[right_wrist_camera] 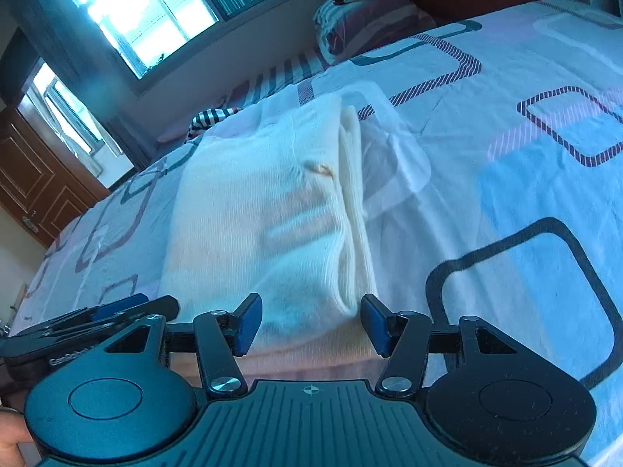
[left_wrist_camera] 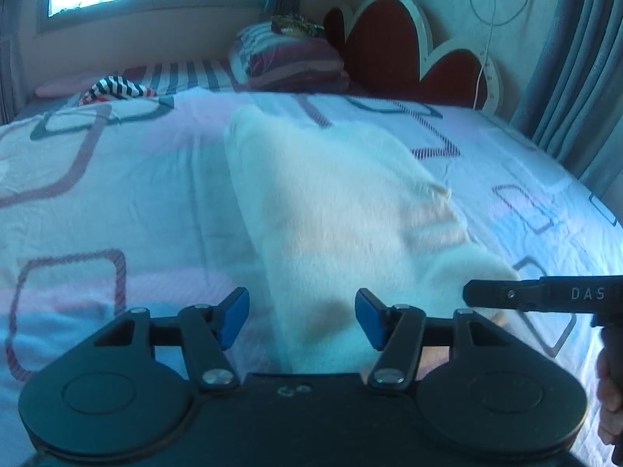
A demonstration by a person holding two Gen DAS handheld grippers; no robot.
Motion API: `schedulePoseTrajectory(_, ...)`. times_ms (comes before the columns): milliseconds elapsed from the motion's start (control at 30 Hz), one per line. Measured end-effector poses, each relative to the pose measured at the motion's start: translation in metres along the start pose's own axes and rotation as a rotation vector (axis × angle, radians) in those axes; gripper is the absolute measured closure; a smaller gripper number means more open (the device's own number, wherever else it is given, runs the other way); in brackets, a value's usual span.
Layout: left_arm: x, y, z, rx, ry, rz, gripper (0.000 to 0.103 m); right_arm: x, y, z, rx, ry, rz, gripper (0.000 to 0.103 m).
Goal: Fold small clothes
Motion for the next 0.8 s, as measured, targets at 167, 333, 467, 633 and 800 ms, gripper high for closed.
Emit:
schedulePoseTrajectory(167, 0.002, -0.003, -0.001, -0.003, -0.004, -0.009, 0.046, 0.007, 0.003, 0.003, 0.029, 0.016, -0.011, 0.089)
schedulePoseTrajectory(333, 0.004, 0.001, -0.003, -0.027, -0.007, -0.014, 0.046, 0.004, 0.014, 0.018, 0.113, 0.030, 0.029, 0.097)
schedulePoseTrajectory(467, 0.005, 0.002, -0.002, -0.047, -0.035, -0.019, 0.044, -0.016, 0.009, 0.009, 0.033, 0.001, 0.061, 0.097)
schedulePoseTrajectory(633, 0.015, -0.007, 0.004, -0.040, -0.053, -0.066, 0.043, -0.009, -0.006, 0.021, 0.025, -0.041, -0.013, 0.097)
schedulePoseTrajectory(800, 0.009, 0.003, -0.007, -0.085, -0.074, -0.066, 0.044, -0.023, 0.026, 0.015, 0.017, -0.014, 0.095, 0.056)
Point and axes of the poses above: each gripper's, at about its wrist camera, not at the fingertips, and x roughly the way its jaws point, z to its right, y to its top, the point moved 2 cm from there along x, roughly the way its jaws point, and after that the axes turned 11 degrees about y, right-handed, at the moved point
